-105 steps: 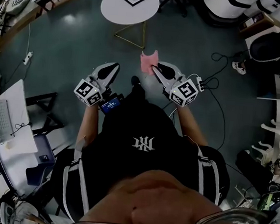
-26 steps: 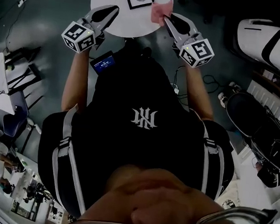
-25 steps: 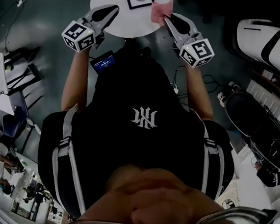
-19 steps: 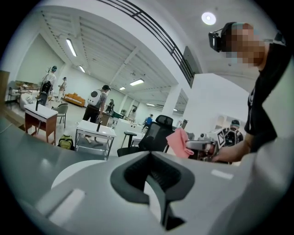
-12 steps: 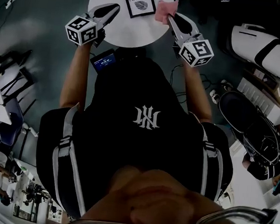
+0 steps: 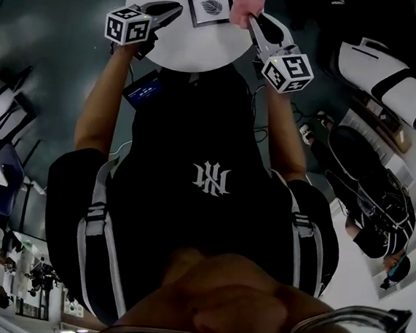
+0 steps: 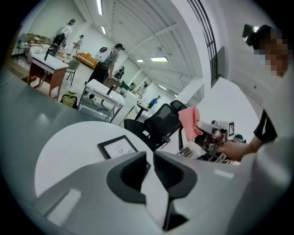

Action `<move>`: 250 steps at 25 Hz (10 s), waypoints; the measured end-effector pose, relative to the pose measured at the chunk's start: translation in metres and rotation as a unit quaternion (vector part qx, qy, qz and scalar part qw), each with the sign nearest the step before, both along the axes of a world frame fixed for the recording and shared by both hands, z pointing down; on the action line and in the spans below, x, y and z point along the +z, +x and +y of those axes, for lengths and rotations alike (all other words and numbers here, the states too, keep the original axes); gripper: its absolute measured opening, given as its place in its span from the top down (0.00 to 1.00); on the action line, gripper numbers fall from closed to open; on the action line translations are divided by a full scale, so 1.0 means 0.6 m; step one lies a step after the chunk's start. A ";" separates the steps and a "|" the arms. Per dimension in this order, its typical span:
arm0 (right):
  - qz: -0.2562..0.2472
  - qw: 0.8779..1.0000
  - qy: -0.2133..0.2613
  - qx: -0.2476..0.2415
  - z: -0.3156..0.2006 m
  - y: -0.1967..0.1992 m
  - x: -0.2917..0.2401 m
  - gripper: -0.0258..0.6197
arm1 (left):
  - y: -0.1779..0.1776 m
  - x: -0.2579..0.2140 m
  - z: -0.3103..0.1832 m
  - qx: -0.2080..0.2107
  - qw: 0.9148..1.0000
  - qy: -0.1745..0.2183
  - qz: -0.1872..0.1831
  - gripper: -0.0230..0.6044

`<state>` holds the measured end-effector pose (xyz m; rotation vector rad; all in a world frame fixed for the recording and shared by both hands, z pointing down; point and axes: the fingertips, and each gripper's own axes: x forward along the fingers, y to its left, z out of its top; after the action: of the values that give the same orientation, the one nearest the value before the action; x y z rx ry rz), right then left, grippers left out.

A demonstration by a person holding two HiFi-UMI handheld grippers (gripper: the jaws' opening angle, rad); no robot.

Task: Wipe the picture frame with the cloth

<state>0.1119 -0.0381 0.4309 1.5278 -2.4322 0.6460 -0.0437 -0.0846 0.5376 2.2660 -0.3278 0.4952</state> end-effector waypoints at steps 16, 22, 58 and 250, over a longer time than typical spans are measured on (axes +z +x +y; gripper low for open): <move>-0.032 0.993 -0.052 -0.102 -0.153 0.024 0.147 0.88 | 0.048 0.170 -0.056 -0.141 0.981 -0.124 -0.048 0.85; -0.027 0.988 -0.070 -0.138 -0.185 -0.008 0.192 0.88 | 0.038 0.221 -0.056 -0.166 0.972 -0.144 -0.082 0.83; 0.080 0.959 -0.200 -0.184 -0.263 -0.162 0.398 0.88 | 0.061 0.280 -0.042 -0.162 0.962 -0.190 -0.112 0.87; 0.148 0.957 -0.230 -0.100 -0.139 0.023 0.369 0.89 | 0.073 0.290 -0.031 -0.202 0.951 -0.196 -0.123 0.86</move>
<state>0.1259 -0.1213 0.6522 1.0877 -1.9981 0.8048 0.0002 -0.1035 0.7118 1.6944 -0.7342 0.5679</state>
